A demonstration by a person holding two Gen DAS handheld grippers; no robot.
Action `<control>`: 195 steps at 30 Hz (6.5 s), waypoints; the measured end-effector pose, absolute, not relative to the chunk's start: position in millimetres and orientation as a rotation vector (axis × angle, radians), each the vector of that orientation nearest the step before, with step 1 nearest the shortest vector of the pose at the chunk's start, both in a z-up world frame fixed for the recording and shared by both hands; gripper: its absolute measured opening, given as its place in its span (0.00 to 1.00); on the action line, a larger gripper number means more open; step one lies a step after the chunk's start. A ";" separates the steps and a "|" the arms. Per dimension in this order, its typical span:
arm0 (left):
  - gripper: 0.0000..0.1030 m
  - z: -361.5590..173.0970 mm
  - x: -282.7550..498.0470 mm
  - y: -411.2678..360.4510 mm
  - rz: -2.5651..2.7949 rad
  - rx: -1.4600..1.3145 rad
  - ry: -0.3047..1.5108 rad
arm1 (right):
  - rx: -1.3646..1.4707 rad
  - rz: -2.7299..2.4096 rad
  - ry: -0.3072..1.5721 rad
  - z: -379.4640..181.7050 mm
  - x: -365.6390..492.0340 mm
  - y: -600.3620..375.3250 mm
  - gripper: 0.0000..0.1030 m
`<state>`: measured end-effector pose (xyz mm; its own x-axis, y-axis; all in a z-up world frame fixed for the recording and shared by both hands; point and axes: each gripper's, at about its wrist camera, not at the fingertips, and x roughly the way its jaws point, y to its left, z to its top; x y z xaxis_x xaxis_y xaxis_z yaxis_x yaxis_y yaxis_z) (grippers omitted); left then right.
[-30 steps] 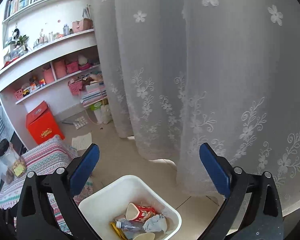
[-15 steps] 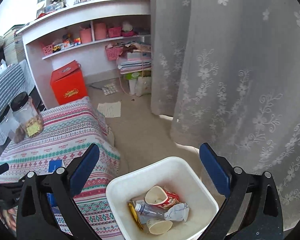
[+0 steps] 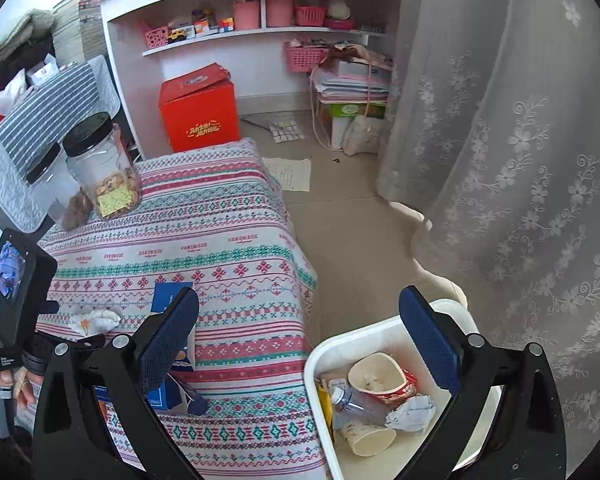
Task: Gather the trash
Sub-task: 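Move the left tool to the second printed napkin while the right tool moves to the blue box, then grasp the napkin with the left tool while the right tool grasps the blue biscuit box, then drop the blue biscuit box into the white bin with the right tool while the left tool carries the napkin, then open the left tool over the white bin to release the napkin, then move both tools back toward the remaining blue box and carrot pieces on the table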
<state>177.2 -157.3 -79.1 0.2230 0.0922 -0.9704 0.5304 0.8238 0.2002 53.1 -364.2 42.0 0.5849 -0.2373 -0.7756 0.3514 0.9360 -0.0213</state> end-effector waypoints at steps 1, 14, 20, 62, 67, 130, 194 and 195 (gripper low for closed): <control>0.86 -81.9 177.4 -158.8 -0.337 0.574 1.331 | 0.140 -0.333 0.897 38.3 58.2 -360.3 0.93; 0.49 -88.6 187.8 -115.9 -0.361 0.372 1.344 | 0.295 -0.168 1.140 -32.3 126.7 -318.2 0.93; 0.48 -54.9 193.8 -56.6 -0.245 0.152 1.318 | 0.368 -0.125 1.246 -62.0 154.4 -298.3 0.93; 0.49 29.6 167.8 24.6 -0.103 -0.242 1.000 | 0.265 0.016 0.892 12.5 158.7 -241.4 0.51; 0.49 44.9 158.0 25.0 -0.056 -0.270 0.899 | 0.245 0.009 0.715 48.6 131.6 -250.5 0.52; 0.51 56.3 -33.0 -374.3 -0.653 0.128 0.764 | 0.305 -0.965 0.489 97.3 -158.4 -553.6 0.93; 0.85 -60.8 56.1 -137.8 0.005 0.119 1.087 | -0.013 -0.245 0.970 19.6 42.7 -333.2 0.93; 0.84 -65.9 60.9 -132.8 0.006 0.108 1.107 | -0.033 -0.225 0.977 17.4 46.8 -327.1 0.93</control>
<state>60.9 -132.8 -65.9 0.4478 0.0590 -0.8922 0.0489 0.9947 0.0903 46.8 -327.1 17.4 0.5386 -0.2038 -0.8175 0.1742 0.9763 -0.1286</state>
